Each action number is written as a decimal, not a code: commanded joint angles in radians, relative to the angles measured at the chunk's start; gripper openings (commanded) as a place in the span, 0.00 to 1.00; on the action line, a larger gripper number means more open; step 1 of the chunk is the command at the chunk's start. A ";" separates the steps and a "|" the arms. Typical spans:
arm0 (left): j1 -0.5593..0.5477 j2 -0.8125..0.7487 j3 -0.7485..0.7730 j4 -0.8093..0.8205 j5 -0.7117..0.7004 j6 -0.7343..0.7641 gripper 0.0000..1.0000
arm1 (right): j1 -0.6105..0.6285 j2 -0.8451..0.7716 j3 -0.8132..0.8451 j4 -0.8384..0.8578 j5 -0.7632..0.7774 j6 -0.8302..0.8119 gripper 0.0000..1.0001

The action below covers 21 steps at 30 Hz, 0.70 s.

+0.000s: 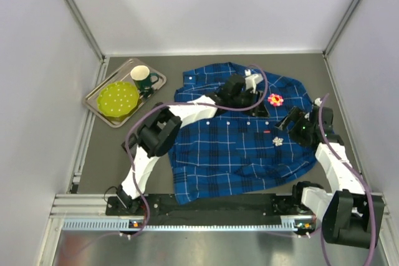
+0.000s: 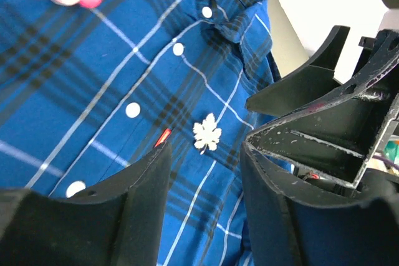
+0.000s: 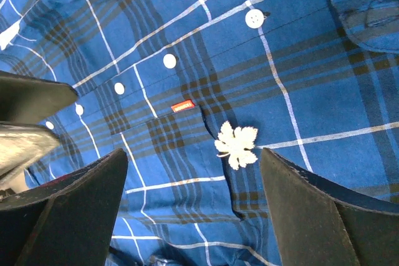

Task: Remove the brooch from the garment
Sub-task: Pick up the brooch from the flattened clothing.

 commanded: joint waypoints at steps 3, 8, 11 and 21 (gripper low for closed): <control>-0.067 0.090 0.108 0.116 -0.046 0.060 0.44 | -0.031 -0.087 -0.043 0.037 0.060 0.057 0.83; -0.101 0.189 0.176 0.111 0.002 0.068 0.47 | -0.033 -0.261 -0.080 -0.061 0.190 0.067 0.84; -0.111 0.223 0.191 0.097 0.003 0.078 0.38 | -0.033 -0.337 -0.098 -0.095 0.219 0.053 0.85; -0.124 0.254 0.193 0.093 0.022 0.101 0.37 | -0.033 -0.311 -0.113 -0.109 0.245 0.114 0.76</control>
